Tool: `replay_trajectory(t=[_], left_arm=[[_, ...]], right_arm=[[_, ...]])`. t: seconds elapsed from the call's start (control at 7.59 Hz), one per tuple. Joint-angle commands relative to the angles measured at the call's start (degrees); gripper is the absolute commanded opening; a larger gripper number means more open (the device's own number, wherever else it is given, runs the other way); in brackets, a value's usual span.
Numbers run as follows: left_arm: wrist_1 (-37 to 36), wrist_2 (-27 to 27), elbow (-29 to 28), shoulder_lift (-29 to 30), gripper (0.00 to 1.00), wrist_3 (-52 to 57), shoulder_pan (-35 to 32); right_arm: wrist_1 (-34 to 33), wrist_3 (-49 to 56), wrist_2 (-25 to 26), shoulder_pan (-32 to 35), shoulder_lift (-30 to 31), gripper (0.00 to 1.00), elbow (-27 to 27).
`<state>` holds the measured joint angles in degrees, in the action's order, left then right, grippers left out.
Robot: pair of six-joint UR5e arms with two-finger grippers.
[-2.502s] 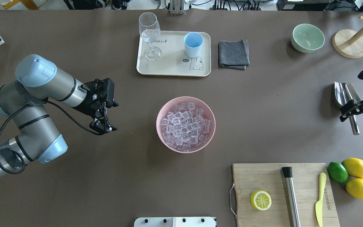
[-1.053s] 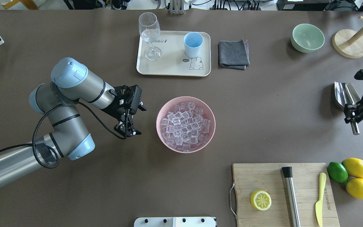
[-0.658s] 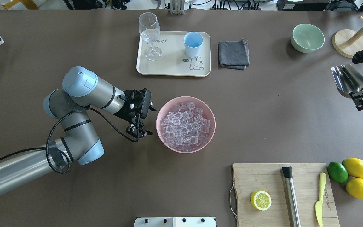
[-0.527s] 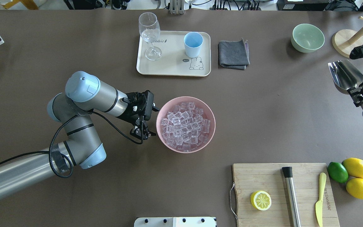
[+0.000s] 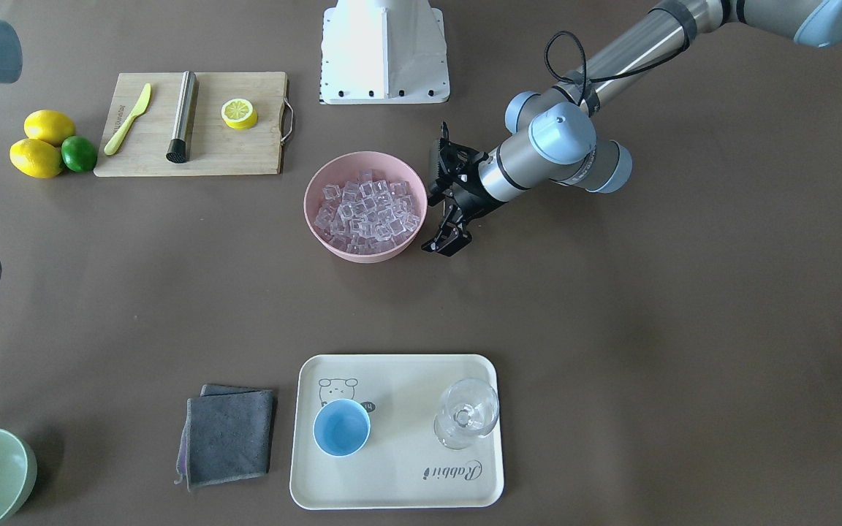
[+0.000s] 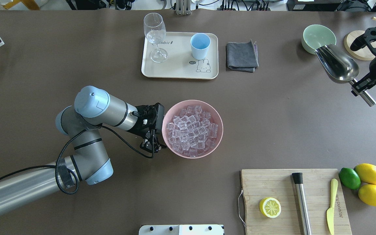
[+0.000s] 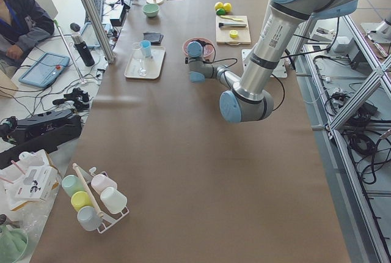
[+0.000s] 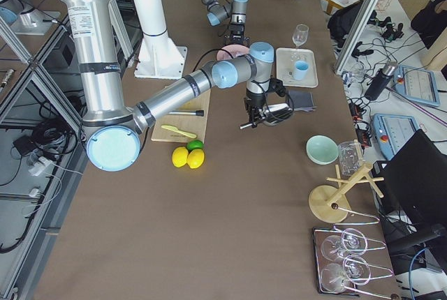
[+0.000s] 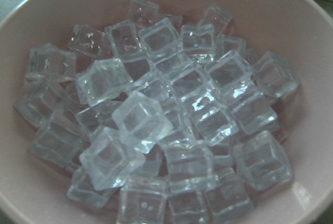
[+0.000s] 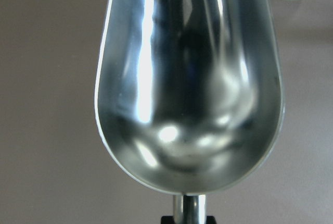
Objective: Put ice in cup with scoop
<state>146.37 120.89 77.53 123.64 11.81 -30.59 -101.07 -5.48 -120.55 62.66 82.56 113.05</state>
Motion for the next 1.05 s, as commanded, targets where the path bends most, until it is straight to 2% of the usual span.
replay_trajectory(t=[0.0, 0.26, 0.4, 0.66, 0.79, 0.92], left_arm=[[-0.04, 0.04, -0.45, -0.06, 0.98, -0.03, 0.18], [0.05, -0.05, -0.54, -0.15, 0.98, -0.21, 0.00], [0.23, 0.04, -0.45, -0.15, 0.98, -0.38, -0.35], [1.98, 1.87, -0.45, -0.50, 0.98, -1.26, -2.10], [4.68, 1.89, -0.45, -1.46, 0.98, -3.53, -2.11], [6.62, 1.80, -0.54, -2.08, 0.98, -4.86, -2.11]], right_arm=[[1.57, 18.51, 0.84, 0.00, -0.91, 0.00, 1.91], [0.89, 30.90, 4.51, -1.39, -3.19, 0.00, 2.53], [-1.65, 38.97, 6.80, -2.27, -4.24, 0.00, 2.70], [-12.26, 44.49, 11.71, -6.73, -12.39, 0.00, 3.14], [-13.35, 46.24, 13.92, -9.11, -13.99, 0.00, 2.88], [-19.63, 49.65, 15.07, -10.27, -18.62, 0.00, 1.92]])
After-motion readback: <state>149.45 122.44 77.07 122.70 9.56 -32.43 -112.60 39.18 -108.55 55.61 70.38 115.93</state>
